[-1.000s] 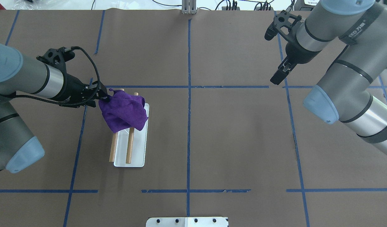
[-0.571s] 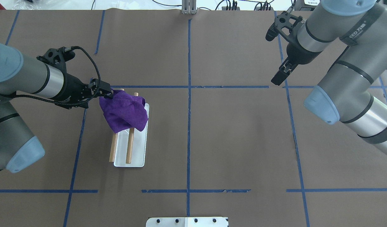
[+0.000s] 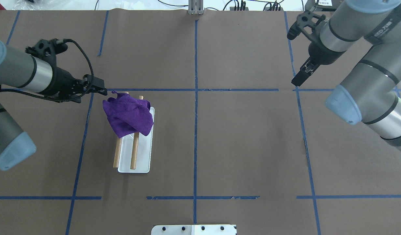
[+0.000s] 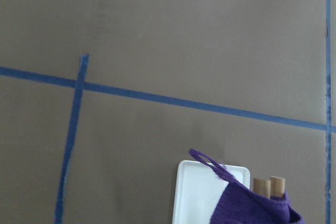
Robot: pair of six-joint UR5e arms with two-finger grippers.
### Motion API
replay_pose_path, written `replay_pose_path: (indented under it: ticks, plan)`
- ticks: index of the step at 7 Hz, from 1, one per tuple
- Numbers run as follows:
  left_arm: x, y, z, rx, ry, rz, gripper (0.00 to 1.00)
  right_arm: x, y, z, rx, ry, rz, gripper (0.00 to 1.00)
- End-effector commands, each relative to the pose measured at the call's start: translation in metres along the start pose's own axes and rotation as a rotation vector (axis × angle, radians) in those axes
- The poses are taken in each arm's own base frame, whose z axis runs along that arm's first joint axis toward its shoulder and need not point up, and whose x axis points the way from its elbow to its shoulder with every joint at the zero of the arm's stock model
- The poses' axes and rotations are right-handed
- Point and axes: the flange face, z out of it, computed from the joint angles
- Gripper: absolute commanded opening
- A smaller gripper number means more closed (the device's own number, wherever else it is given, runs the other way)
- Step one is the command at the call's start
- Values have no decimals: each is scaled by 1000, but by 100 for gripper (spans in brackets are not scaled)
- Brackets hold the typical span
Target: Hang towel on rack
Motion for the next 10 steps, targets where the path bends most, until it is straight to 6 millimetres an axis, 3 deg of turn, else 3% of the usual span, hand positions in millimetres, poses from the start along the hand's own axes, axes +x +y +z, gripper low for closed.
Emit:
replay_pose_path:
  ticks: [1, 2, 4, 5, 6, 7, 8, 9, 10]
  plan:
    - [-84, -30, -42, 17, -79, 199, 100, 79, 61, -10, -50, -3, 177, 100]
    - [-134, -31, -47, -10, -145, 332, 100, 127, 116, -11, -75, 21, 260, 100]
    - [-246, -44, -80, -87, -275, 578, 100, 199, 227, -15, -109, 35, 334, 100]
    - [-304, -46, -99, -102, -313, 608, 100, 234, 270, -9, -119, -1, 341, 100]
    - [-342, -38, -111, -109, -335, 578, 100, 270, 308, -7, -114, -34, 350, 100]
    - [-377, -34, -145, -61, -355, 483, 100, 283, 324, -5, -106, -54, 389, 100]
    - [-398, -33, -147, -66, -365, 454, 100, 284, 325, -6, -107, -51, 394, 100]
    - [-421, -14, -138, -106, -368, 409, 100, 283, 333, -1, -115, -56, 406, 100]
    - [-427, -9, -140, -107, -367, 394, 100, 284, 338, 1, -120, -59, 415, 100]
